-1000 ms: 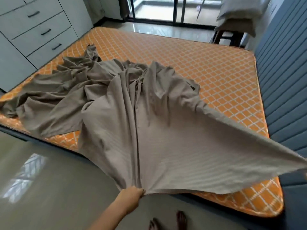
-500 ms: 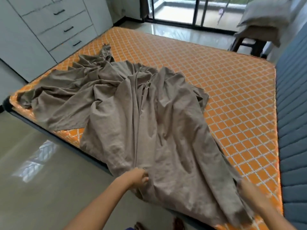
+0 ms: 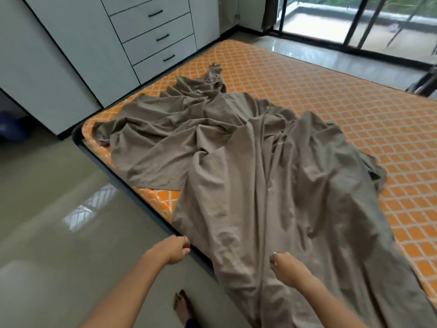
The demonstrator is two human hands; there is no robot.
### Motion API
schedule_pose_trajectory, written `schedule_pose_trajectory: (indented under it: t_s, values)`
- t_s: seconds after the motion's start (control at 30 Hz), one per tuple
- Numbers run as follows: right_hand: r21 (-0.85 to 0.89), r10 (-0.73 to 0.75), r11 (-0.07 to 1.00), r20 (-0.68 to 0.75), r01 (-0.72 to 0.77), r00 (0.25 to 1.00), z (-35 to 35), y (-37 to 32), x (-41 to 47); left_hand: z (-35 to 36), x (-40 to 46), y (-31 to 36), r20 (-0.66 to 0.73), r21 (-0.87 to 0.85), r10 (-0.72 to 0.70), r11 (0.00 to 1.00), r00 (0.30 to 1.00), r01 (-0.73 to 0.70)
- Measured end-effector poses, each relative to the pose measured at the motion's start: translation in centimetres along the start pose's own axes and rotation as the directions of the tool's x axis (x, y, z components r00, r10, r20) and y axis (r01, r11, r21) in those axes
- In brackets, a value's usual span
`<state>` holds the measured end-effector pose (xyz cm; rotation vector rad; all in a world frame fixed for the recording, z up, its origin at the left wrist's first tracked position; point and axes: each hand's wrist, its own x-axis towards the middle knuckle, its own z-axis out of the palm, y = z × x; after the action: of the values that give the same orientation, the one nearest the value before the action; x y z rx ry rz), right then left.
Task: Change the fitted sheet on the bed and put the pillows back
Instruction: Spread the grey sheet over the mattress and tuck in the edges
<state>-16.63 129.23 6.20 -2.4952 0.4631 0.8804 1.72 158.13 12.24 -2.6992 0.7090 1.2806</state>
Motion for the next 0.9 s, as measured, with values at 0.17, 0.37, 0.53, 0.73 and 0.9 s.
schedule_pose_trajectory:
  t_s: [0.17, 0.37, 0.53, 0.73, 0.9]
  values:
    - [0.002, -0.012, 1.000, 0.026, 0.012, 1.000, -0.7, -11.8, 6.0, -2.9, 1.2, -14.4, 0.038, -0.004, -0.135, 0.991, 0.990, 0.135]
    - [0.096, -0.042, 0.994, -0.122, 0.054, 0.992, -5.0, -24.1, 13.2, -11.0, 3.9, -23.6, -0.097, 0.198, -0.167, 0.963, 0.981, 0.183]
    - [0.159, 0.147, 0.982, -0.347, -0.097, 0.926, -6.8, -27.7, 20.1, -17.4, 9.6, -23.8, -0.235, 0.421, 0.009, 0.902, 0.972, 0.093]
    - [0.306, 0.416, 0.894, -0.300, -0.327, 0.859, -5.7, -27.9, 29.9, -20.3, 21.3, -23.3, -0.162, 0.493, 0.184, 0.866, 0.969, -0.082]
    - [0.598, 0.648, 0.735, -0.484, -0.318, 0.588, -2.9, -27.2, 35.1, -18.4, 31.6, -24.7, -0.049, 0.432, 0.258, 0.876, 0.965, -0.213]
